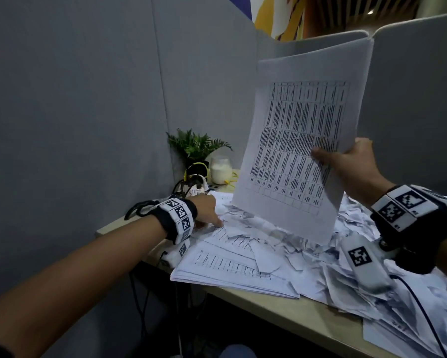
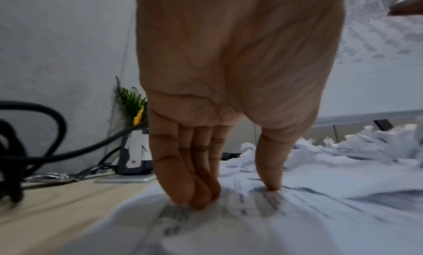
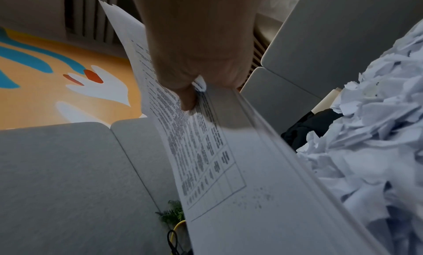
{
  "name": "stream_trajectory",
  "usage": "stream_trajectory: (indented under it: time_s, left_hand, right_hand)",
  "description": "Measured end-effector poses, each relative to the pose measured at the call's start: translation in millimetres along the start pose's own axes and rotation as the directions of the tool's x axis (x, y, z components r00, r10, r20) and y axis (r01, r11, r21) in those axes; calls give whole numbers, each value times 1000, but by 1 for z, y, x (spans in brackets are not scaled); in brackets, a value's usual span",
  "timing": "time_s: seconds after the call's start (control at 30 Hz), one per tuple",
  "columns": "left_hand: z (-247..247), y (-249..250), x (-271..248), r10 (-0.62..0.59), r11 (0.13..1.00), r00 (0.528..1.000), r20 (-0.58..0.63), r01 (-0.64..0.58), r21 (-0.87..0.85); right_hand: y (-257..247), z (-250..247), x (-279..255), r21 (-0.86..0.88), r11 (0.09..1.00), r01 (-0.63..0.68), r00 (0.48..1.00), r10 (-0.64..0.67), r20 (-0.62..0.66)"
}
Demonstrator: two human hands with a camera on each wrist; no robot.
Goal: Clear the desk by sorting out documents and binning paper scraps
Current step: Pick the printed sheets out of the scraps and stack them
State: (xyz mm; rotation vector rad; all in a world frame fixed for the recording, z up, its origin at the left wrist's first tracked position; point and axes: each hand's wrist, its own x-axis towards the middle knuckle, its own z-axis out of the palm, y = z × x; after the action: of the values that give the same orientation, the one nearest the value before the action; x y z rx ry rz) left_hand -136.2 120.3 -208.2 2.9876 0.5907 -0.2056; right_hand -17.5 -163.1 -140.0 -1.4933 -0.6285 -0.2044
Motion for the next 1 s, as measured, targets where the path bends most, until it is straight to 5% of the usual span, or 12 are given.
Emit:
stream_trajectory:
  time_s: [0.5, 0.63, 0.77, 0.9, 1.0]
  left_hand:
    - [-1, 11, 0, -141, 979, 981, 133, 158, -128]
    - [-11, 3, -2, -66, 908, 982, 177, 133, -397]
    - [-26, 4, 1, 1, 925, 998, -63, -25, -380]
    - [-42, 17, -4, -10, 988, 926, -376, -48, -146]
    - [-57, 22, -7, -5, 995, 895, -447, -39, -90]
  right_hand:
    - [-1, 3, -4, 30, 999, -46, 999, 46, -1]
    - [2, -2, 2, 11, 998, -64, 998, 65, -20]
    - [5, -5, 7, -37, 997, -67, 997, 65, -44]
    - [5, -7, 9, -71, 996, -55, 996, 50, -73]
    - [6, -9, 8, -120, 991, -59, 995, 48, -88]
